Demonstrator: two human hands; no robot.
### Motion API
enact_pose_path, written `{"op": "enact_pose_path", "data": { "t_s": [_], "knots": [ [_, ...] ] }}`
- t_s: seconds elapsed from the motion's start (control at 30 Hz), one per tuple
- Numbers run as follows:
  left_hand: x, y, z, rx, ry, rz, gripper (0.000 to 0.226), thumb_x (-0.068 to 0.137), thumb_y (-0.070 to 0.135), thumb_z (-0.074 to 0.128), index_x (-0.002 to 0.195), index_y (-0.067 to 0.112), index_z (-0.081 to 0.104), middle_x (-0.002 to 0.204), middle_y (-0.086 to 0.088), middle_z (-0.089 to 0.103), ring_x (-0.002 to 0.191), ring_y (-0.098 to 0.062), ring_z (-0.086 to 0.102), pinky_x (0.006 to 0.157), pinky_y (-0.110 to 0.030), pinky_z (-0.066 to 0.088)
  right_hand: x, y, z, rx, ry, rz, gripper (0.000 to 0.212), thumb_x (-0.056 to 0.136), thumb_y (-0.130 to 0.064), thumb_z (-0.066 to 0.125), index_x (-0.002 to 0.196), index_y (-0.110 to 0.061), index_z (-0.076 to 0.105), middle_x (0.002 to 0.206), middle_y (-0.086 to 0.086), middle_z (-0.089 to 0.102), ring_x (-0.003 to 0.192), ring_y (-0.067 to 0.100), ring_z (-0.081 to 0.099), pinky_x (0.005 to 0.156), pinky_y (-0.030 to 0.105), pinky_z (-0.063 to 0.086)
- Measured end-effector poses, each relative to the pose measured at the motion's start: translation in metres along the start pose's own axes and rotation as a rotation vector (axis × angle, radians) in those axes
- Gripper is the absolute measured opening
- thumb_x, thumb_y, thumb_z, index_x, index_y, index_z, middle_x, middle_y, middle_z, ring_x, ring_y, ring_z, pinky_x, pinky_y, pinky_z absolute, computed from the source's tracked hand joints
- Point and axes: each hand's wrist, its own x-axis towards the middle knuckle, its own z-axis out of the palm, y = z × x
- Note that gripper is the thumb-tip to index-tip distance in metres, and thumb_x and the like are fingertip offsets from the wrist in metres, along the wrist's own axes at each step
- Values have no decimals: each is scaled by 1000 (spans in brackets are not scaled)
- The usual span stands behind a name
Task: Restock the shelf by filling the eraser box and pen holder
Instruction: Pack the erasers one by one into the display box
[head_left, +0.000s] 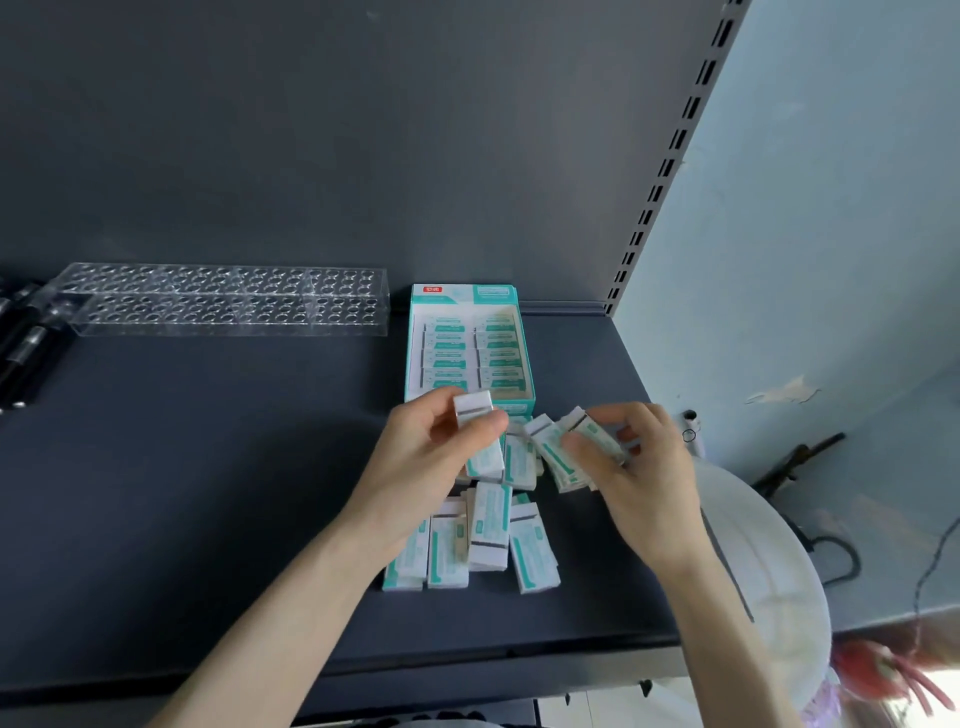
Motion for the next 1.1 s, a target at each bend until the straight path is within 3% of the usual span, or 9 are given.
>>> {"op": "enact_pose_path", "data": {
  "t_s": [0.1, 0.2, 0.3, 0.4, 0.5, 0.67, 0.83, 0.97, 1.1],
  "knots": [
    [1, -1, 1, 90, 6, 33, 13, 95, 17, 53, 99, 6, 60, 85, 3, 70, 83, -12, 64, 86, -30, 49, -2, -4, 3, 58, 38, -20, 18, 80, -17, 73, 82, -33, 63, 86, -12, 61, 84, 18, 56, 63, 7, 40],
    [3, 2, 3, 11, -7, 9, 10, 95, 14, 50, 93, 4, 52, 72, -1, 61, 67, -14, 55, 73, -30, 49, -2, -14, 1, 216, 38, -31, 23, 79, -11, 73, 81, -33, 66, 80, -10, 66, 78, 16, 59, 60, 11, 43],
    [7, 6, 4, -66, -4, -8, 23, 89, 33, 59, 93, 10, 58, 70, -3, 53, 59, -16, 41, 61, -29, 40, 2, -36, -2, 437, -59, -73, 18, 75, -7, 76, 83, -20, 66, 72, -14, 65, 68, 4, 59, 61, 12, 45],
    [11, 10, 3, -77, -14, 13, 44, 77, 52, 64, 102, 17, 64, 80, -6, 58, 61, -16, 41, 59, -27, 38, 8, -53, 5, 460, -169, -165, 19, 72, -5, 78, 82, -16, 66, 76, -11, 68, 72, 7, 62, 66, 16, 48],
    [13, 10, -4, -86, 9, 57, 30, 84, 38, 68, 108, 21, 66, 90, -9, 63, 69, -14, 46, 58, -22, 40, 14, -59, 15, 438, -221, -232, 21, 73, -4, 77, 83, -18, 67, 84, -7, 70, 84, 14, 66, 71, 20, 50],
    [16, 6, -23, -124, 151, 97, 23, 78, 20, 69, 94, 6, 63, 66, 9, 61, 59, -4, 51, 59, -18, 43, 25, -57, 22, 468, -307, -184, 22, 73, -5, 76, 92, -14, 68, 94, -9, 71, 88, 13, 66, 79, 21, 52],
    [21, 5, -35, -69, 212, 135, 21, 75, -4, 72, 89, 7, 61, 93, 1, 74, 88, -12, 70, 74, -19, 54, 34, -52, 27, 443, -350, -197, 24, 72, 3, 74, 91, -12, 69, 97, -4, 68, 83, 10, 67, 77, 17, 51],
    [30, 6, -42, -10, 217, 119, 16, 81, 6, 70, 94, 5, 61, 80, 7, 73, 75, -6, 68, 66, -15, 50, 45, -54, 33, 335, -296, -183, 31, 72, 2, 76, 85, -24, 67, 94, -11, 68, 80, 5, 67, 75, 12, 50],
    [47, -2, -50, -125, 394, 9, 14, 94, 18, 52, 88, 9, 61, 66, 4, 57, 59, -9, 49, 60, -23, 40, 59, -49, 35, 195, -285, -217, 33, 76, 1, 72, 86, -30, 66, 98, -13, 64, 82, 5, 65, 77, 9, 48]
  ]
}}
